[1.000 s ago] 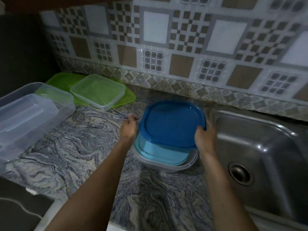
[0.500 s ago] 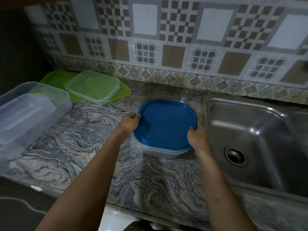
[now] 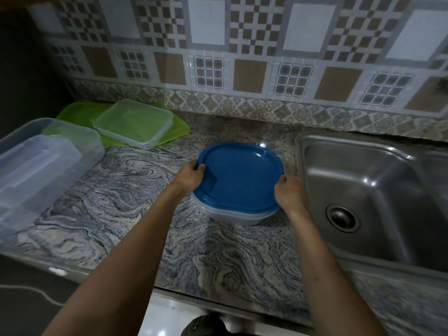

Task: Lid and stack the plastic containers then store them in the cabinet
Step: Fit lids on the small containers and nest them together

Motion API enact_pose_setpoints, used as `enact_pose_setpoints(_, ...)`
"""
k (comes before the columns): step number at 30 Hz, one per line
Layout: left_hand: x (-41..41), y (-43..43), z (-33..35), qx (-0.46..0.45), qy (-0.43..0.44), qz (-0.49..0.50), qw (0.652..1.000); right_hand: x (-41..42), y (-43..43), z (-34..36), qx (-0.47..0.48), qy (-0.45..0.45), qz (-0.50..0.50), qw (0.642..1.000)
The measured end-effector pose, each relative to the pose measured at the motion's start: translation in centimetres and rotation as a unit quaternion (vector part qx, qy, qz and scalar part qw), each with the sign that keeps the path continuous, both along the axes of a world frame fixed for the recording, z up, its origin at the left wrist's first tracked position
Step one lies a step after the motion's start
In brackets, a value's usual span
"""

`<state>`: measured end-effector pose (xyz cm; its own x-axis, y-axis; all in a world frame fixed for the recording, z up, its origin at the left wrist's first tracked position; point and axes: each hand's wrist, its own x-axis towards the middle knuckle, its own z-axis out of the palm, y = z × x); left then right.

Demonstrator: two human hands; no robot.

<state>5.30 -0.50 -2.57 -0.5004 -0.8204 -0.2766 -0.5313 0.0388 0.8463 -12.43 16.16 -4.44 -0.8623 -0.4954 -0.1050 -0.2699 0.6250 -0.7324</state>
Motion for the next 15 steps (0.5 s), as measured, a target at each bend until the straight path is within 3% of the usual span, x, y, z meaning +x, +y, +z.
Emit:
enact_pose_setpoints(9,0.4,1.6,-1.2,-0.056,0.015,0.024,0.998,3.4,1.3,-0.5,0.015,-0.006,0.058,0.998)
enact_pose_setpoints(12,0.1,1.5,-1.1,-0.097,-0.035,-0.026,0.994,2.3,0.8,0.1,0.095,0.001,0.110,0.989)
enact_pose_setpoints(15,-0.2,0.8,-0.9,-0.113,-0.082,-0.051,0.989,0.8,-0.8,1.4,0.115,0.015,0.143,0.983)
